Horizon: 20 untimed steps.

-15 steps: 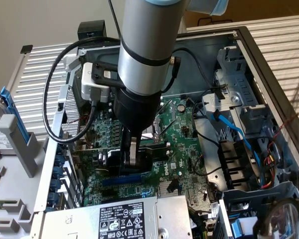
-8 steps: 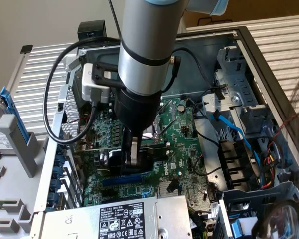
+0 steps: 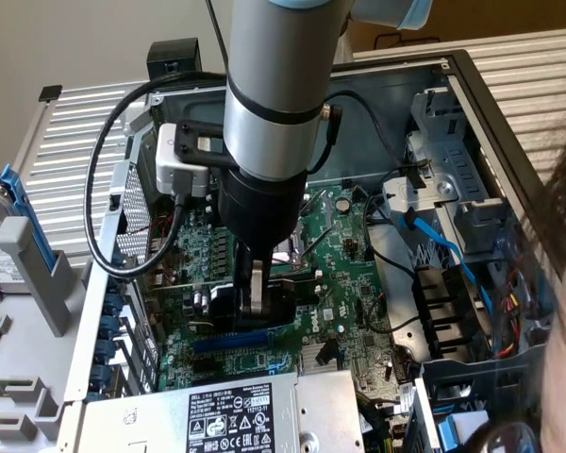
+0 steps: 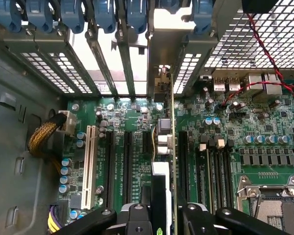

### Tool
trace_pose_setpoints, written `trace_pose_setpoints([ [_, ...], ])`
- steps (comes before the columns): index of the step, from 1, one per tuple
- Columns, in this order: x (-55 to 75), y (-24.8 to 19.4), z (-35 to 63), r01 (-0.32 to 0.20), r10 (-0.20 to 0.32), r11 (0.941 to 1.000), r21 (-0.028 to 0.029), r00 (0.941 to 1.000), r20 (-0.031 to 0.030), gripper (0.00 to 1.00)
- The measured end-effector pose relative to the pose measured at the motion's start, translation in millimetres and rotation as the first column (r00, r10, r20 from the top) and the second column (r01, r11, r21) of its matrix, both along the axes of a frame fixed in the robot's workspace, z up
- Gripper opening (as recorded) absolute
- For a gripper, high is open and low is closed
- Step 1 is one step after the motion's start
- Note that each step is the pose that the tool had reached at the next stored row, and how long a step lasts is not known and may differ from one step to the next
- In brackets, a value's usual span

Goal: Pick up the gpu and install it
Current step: 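Insert the gpu into the slot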

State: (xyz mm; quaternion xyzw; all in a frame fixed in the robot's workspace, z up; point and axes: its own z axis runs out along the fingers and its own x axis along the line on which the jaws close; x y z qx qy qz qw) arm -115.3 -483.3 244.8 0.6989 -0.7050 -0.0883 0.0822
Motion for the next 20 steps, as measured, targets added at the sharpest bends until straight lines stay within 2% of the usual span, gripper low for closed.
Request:
trace_pose_setpoints([
  [5,-1.5,0.0,-2.6,0.000,0.000,1.0000,-0.0005,1.0000,0.0000,0.29],
  [9,-4.4,0.3,-9.1,0.000,0.000,1.0000,-0.0004,1.0000,0.0042,0.29],
  [20,-7.4,0.9,-10.4,0.000,0.000,1.0000,-0.0003,1.0000,0.0061,0.29],
])
